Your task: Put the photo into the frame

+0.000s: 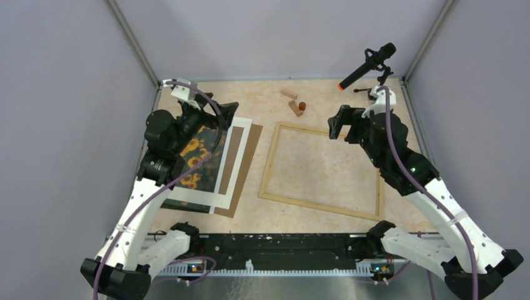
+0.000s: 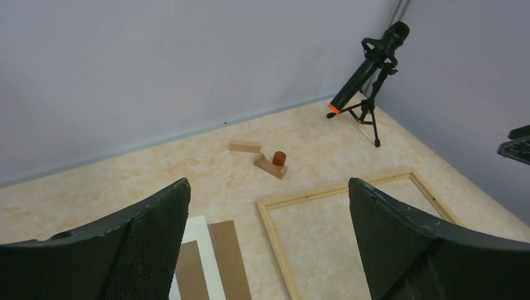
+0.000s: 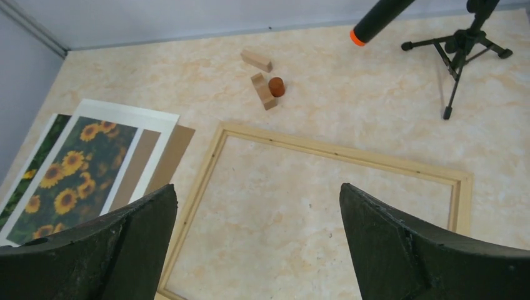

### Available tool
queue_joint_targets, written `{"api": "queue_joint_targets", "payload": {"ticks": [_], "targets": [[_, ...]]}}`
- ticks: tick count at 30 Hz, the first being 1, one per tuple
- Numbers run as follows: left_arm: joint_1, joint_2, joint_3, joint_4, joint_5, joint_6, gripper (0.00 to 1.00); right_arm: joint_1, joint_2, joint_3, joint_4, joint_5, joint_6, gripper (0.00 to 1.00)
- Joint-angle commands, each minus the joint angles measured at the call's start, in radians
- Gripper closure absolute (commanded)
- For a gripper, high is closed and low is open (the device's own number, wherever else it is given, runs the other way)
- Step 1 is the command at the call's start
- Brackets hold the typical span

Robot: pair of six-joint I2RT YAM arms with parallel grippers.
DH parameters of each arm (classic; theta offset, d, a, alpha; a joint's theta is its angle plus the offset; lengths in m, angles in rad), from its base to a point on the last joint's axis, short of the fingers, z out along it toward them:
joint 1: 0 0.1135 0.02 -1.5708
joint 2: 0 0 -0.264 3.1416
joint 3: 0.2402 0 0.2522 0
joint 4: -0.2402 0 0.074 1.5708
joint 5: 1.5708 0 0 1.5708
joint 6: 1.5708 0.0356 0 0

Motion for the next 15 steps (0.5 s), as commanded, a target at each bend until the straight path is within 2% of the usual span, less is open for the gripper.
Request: {"api": "queue_joint_targets", "payload": {"ticks": [1,7,9,11,15], "targets": [[-0.018,0.022,0.018,0.045,0.07,-0.015,0.01,-0.007,0.076,-0.004,-0.025,0.092,0.053,0.01],[-0.042,0.065,0.019,0.045,0.08,-0.021,0.01,-0.013,0.234,-0.06,-0.04,0.2,0.13,0.01],[-0.057,0.075,0.024,0.031,0.072,-0.015,0.01,-0.045,0.271,-0.094,-0.021,0.181,0.175,0.01],[-0.073,0.082,0.027,0.018,0.05,-0.003,0.01,-0.117,0.295,-0.137,0.012,0.07,0.236,0.01],[-0.091,0.096,0.035,-0.002,0.02,0.004,0.01,-0.353,0.335,-0.264,0.121,-0.194,0.393,0.01]]}}
